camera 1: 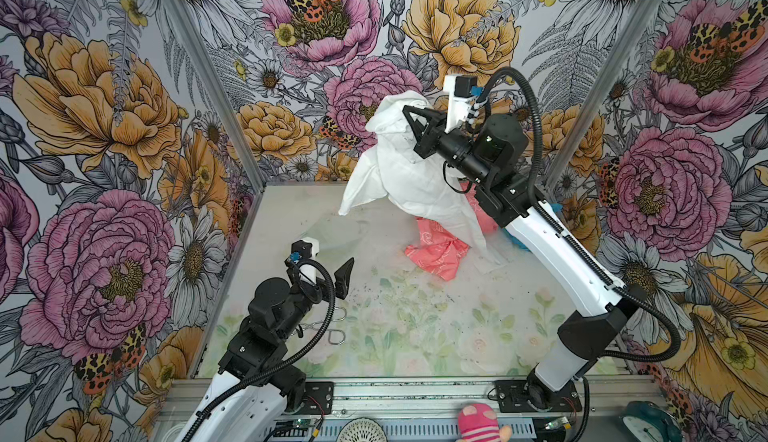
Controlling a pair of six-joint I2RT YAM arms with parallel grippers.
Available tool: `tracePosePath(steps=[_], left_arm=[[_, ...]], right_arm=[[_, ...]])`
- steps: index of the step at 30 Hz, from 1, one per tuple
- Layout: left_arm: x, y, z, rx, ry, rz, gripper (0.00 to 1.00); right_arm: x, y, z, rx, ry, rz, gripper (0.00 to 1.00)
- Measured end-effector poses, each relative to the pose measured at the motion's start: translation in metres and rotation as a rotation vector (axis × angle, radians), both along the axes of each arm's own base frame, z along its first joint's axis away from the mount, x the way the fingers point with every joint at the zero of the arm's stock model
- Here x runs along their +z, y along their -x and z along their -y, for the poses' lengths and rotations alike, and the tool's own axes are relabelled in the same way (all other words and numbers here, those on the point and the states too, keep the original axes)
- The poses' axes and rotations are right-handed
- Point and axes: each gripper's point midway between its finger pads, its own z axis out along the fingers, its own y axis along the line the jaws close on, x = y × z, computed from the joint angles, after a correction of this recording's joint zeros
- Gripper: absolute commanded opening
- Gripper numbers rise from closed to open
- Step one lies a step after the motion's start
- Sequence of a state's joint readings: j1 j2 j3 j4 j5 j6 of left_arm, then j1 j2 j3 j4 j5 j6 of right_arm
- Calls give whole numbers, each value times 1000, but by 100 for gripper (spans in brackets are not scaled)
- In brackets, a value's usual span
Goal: Pick out a specific cloth from the pile
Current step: 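Lower the white cloth onto the table nearer the left gripper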
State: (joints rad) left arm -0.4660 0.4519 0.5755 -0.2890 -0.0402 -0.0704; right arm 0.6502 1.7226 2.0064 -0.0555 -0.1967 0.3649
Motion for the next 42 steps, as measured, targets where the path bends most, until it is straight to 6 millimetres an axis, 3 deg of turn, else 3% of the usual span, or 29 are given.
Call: tracePosePath(steps=[5,11,12,16,19,24,28,30,37,39,42], left_arm=[[1,0,-2,8,1,5,99],[1,0,-4,20,0,6,98],[1,-1,-4,20,0,6,99],[1,-1,-4,23,-1,5,99],[1,-1,-4,23,-1,5,99],[1,-1,-4,25,-2,4,99],[1,-1,-5,27,-2,4,99],[1,-1,-5,27,-2,4,99],[1,-1,-6,32,-2,5,99],[1,-1,-6,35,-3,4,99],[1,-2,-7,39,-3,5,99]], right_arm=[[-69,-22,-56,62,84,-106,0],[-172,-51,-98,84,210,-273,0],[-186,-54,-100,84,226,-296,8],[-236,-59,-106,90,285,-388,55],[-257,-57,-106,94,335,-421,73],[-273,-54,-98,77,400,-421,85],[-281,-42,-76,33,468,-416,89],[-274,-36,-64,11,487,-398,89],[-222,-13,-21,-44,492,-282,92],[-217,-8,-11,-50,505,-264,92],[-227,2,1,-60,536,-273,92]])
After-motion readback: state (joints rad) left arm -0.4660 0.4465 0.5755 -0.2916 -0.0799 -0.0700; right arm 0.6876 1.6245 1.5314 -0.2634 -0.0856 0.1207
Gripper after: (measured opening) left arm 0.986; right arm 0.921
